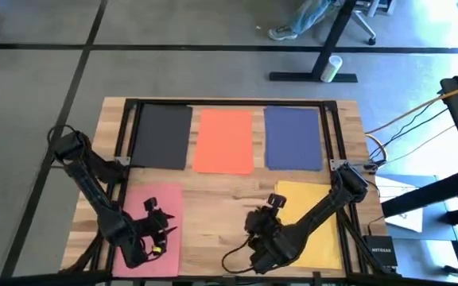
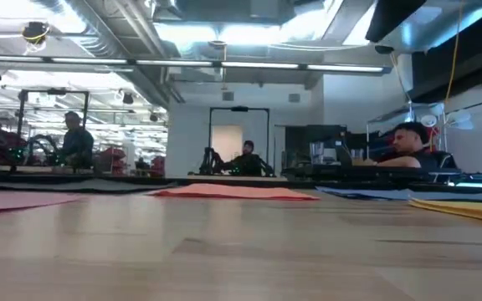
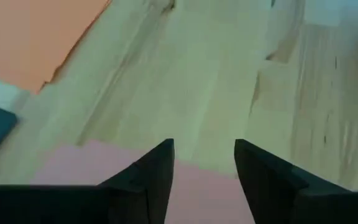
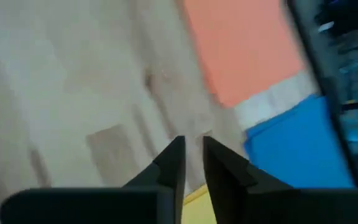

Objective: Organize paper
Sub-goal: Return to Home Position

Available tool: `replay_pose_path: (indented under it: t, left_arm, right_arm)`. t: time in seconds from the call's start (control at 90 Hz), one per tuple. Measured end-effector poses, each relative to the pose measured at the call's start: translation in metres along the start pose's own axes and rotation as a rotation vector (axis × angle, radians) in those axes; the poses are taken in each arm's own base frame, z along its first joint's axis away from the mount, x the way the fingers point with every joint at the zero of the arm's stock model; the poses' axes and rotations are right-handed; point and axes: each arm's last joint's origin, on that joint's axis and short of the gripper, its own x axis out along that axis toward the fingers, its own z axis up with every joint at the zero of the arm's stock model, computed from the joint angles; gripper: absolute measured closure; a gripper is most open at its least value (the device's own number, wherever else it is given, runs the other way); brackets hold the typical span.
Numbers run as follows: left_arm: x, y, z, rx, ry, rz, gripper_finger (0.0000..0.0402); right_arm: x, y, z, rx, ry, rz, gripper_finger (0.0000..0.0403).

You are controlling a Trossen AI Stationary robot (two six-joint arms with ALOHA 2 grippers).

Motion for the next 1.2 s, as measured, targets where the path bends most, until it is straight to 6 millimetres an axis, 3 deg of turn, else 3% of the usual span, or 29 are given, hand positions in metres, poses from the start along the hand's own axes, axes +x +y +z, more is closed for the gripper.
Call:
replay_pose_path:
  t: [0.067,0.133,0.2,0.289,0.367,0.444,0.589,0.722,0.822,0.967,1.2]
  left_arm:
    - [-0.007,-0.003,0.007,0.034,-0.078,0.006,0.0247]
    - [-0.029,-0.002,0.02,0.113,-0.241,0.04,0.0247]
    - [-0.065,0.007,0.044,0.15,-0.401,0.059,0.0247]
    - [-0.108,0.035,0.078,0.161,-0.479,0.027,0.0247]
    - [-0.134,0.064,0.096,0.164,-0.505,-0.025,0.0247]
    - [-0.139,0.092,0.103,0.184,-0.498,-0.038,0.0247]
    - [-0.119,0.126,0.096,0.211,-0.439,-0.008,0.0247]
    - [-0.09,0.141,0.077,0.214,-0.437,-0.019,0.0247]
    - [-0.072,0.146,0.067,0.204,-0.528,-0.143,0.0247]
    - [-0.045,0.164,0.058,0.202,-0.692,-0.248,0.0247]
    - [0.001,0.2,0.052,0.22,-0.699,-0.305,0.0247]
  right_arm:
    - [-0.016,-0.007,-0.007,0.004,-0.1,-0.002,0.0339]
    - [-0.047,-0.023,-0.012,0.052,-0.234,0.036,0.0338]
    - [-0.086,-0.056,-0.019,0.106,-0.356,0.114,0.0344]
    - [-0.127,-0.108,-0.028,0.159,-0.457,0.236,0.0359]
    - [-0.146,-0.151,-0.041,0.167,-0.502,0.33,0.0373]
    - [-0.151,-0.192,-0.054,0.198,-0.52,0.413,0.0387]
    - [-0.126,-0.252,-0.089,0.285,-0.511,0.522,0.0401]
    - [-0.076,-0.272,-0.125,0.35,-0.464,0.537,0.0397]
    - [-0.043,-0.262,-0.147,0.379,-0.504,0.554,0.0382]
    - [-0.014,-0.236,-0.163,0.372,-0.686,0.554,0.0347]
    - [0.041,-0.221,-0.189,0.484,-0.731,0.525,0.0322]
